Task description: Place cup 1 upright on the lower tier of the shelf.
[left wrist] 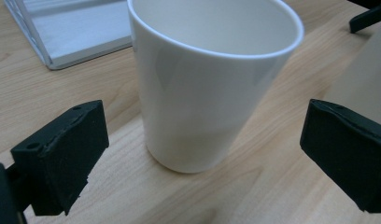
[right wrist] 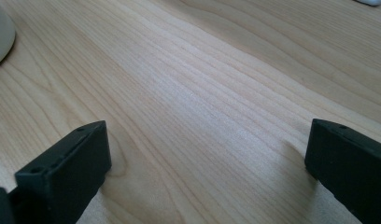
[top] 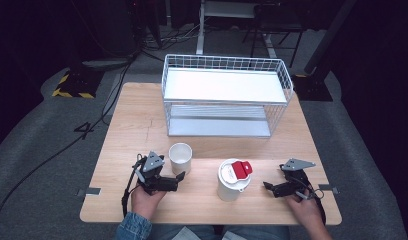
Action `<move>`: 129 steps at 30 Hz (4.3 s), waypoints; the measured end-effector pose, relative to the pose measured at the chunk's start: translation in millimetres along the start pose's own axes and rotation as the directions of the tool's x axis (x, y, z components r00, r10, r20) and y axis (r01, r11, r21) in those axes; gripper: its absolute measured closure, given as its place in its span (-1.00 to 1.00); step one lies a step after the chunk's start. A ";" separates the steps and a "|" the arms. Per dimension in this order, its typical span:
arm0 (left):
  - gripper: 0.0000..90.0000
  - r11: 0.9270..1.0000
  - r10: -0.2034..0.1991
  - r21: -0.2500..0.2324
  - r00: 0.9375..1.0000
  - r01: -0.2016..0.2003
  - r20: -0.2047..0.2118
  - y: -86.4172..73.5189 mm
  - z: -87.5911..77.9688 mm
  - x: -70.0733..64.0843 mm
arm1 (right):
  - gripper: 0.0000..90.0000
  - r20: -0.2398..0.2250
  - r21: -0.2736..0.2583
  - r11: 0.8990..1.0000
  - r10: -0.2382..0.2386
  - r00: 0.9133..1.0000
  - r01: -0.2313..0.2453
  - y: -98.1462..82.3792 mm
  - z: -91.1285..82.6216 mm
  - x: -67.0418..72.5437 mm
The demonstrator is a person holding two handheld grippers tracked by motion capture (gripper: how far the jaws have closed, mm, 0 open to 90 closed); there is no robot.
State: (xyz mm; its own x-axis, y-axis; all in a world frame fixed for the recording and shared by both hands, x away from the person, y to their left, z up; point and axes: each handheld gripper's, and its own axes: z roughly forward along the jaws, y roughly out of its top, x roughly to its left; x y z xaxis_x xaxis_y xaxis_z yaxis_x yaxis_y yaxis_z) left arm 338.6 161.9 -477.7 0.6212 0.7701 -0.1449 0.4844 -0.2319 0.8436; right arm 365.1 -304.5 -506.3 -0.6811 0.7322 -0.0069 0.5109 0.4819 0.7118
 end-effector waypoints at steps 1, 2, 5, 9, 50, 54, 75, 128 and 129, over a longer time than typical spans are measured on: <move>-0.96 1.000 -0.006 -0.001 1.000 0.006 -0.015 1.2 4.3 0.5 | -0.99 0.000 0.000 1.000 0.000 1.000 0.000 0.0 0.0 0.0; -0.96 1.000 -0.010 -0.005 1.000 0.010 -0.004 1.7 6.2 1.3 | -0.99 0.000 0.000 1.000 0.000 1.000 0.000 0.0 0.0 0.0; -0.95 1.000 -0.012 -0.012 1.000 0.012 0.002 2.3 8.2 2.1 | -0.99 0.000 0.000 1.000 0.000 1.000 0.000 0.0 0.0 0.0; -0.91 1.000 0.001 -0.003 1.000 -0.001 0.012 5.6 18.8 1.1 | -0.99 0.000 0.000 1.000 -0.001 1.000 0.001 0.0 0.0 0.0; -0.51 0.998 0.042 0.046 0.999 -0.041 -0.026 12.3 33.7 -2.8 | -0.99 0.000 0.000 1.000 0.000 1.000 0.000 0.0 0.0 0.0; -0.51 0.998 0.048 0.043 0.999 -0.047 -0.024 17.5 32.1 -6.5 | -0.99 0.000 0.000 1.000 0.000 1.000 0.000 0.0 0.0 0.0; -0.51 0.996 0.088 0.019 0.996 -0.088 -0.012 69.3 38.5 -17.6 | -0.99 0.014 0.001 1.000 0.012 1.000 -0.012 0.9 0.9 1.0; -0.51 0.996 0.014 -0.083 0.996 -0.021 -0.086 134.8 129.7 -15.0 | -0.99 0.013 0.001 1.000 0.013 1.000 -0.013 1.0 0.9 1.0; -0.51 0.996 0.014 -0.083 0.996 -0.021 -0.086 134.8 129.7 -15.0 | -0.99 0.013 0.001 1.000 0.013 1.000 -0.013 1.0 0.9 1.0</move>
State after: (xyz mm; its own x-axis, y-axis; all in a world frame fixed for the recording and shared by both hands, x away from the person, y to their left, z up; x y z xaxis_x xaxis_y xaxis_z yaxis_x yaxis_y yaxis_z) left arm 474.4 42.0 -428.9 0.5726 0.8151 -0.0880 0.4185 -0.1983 0.8863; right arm 365.3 -302.9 -506.2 -0.6674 0.7447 -0.0072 0.5202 0.4731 0.7110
